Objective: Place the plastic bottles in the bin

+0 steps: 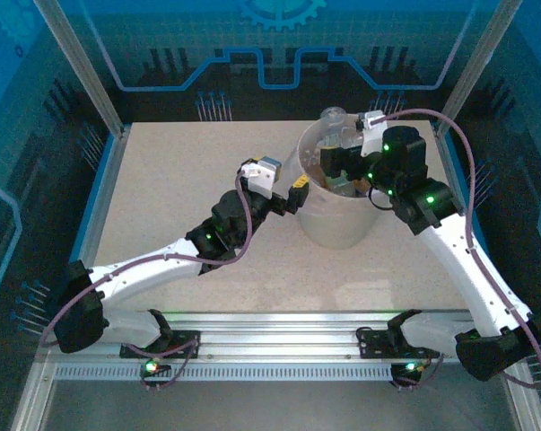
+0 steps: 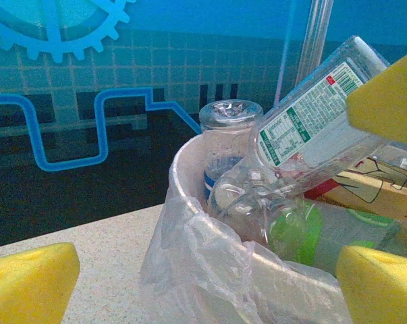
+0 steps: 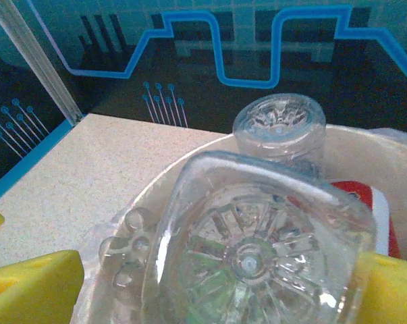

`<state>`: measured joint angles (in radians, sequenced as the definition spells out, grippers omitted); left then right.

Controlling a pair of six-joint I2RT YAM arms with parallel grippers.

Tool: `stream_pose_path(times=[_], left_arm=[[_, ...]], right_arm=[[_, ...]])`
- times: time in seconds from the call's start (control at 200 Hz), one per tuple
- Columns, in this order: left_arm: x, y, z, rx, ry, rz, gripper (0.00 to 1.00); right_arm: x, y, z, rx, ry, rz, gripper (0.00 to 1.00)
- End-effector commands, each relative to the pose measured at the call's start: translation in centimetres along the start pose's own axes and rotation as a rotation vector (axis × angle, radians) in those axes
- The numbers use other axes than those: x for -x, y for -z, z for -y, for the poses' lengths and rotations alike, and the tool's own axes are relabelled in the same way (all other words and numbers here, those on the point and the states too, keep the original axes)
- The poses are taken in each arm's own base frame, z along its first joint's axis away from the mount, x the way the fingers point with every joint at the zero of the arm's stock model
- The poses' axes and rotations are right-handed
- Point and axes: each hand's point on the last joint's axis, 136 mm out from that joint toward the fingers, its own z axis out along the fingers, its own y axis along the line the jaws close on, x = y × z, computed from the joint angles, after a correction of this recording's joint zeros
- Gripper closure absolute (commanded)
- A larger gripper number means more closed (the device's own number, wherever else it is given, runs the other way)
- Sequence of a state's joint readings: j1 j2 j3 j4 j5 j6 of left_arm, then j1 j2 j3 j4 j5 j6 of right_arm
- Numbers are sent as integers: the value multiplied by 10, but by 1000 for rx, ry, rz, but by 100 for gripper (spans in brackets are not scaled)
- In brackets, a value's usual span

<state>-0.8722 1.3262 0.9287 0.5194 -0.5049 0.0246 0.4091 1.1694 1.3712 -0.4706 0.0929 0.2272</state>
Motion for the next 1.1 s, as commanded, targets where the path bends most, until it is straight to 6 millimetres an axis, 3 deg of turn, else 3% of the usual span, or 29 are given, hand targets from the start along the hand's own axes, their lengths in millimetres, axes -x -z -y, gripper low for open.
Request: stream_pose_path(times=[0.0,0.26,0.455,0.71,1.096], left_arm=[[14,-4,-4,19,17,26,1],[12,-4,-3,17,10,24,1],[10,-5,-5,28,14,20,1],[2,-12,-8,47,22,-11,1],[-6,-23,-11,75,55,-30,1]], right_arm=[[21,18,9,-44,-13,52,3],[49,31,18,-78,-29,97,16],[58,22,20,-72,-44,67,35],[37,-6,14,-20,-55,-38,56],[-17,-14,19,-23,-78,-148,58]])
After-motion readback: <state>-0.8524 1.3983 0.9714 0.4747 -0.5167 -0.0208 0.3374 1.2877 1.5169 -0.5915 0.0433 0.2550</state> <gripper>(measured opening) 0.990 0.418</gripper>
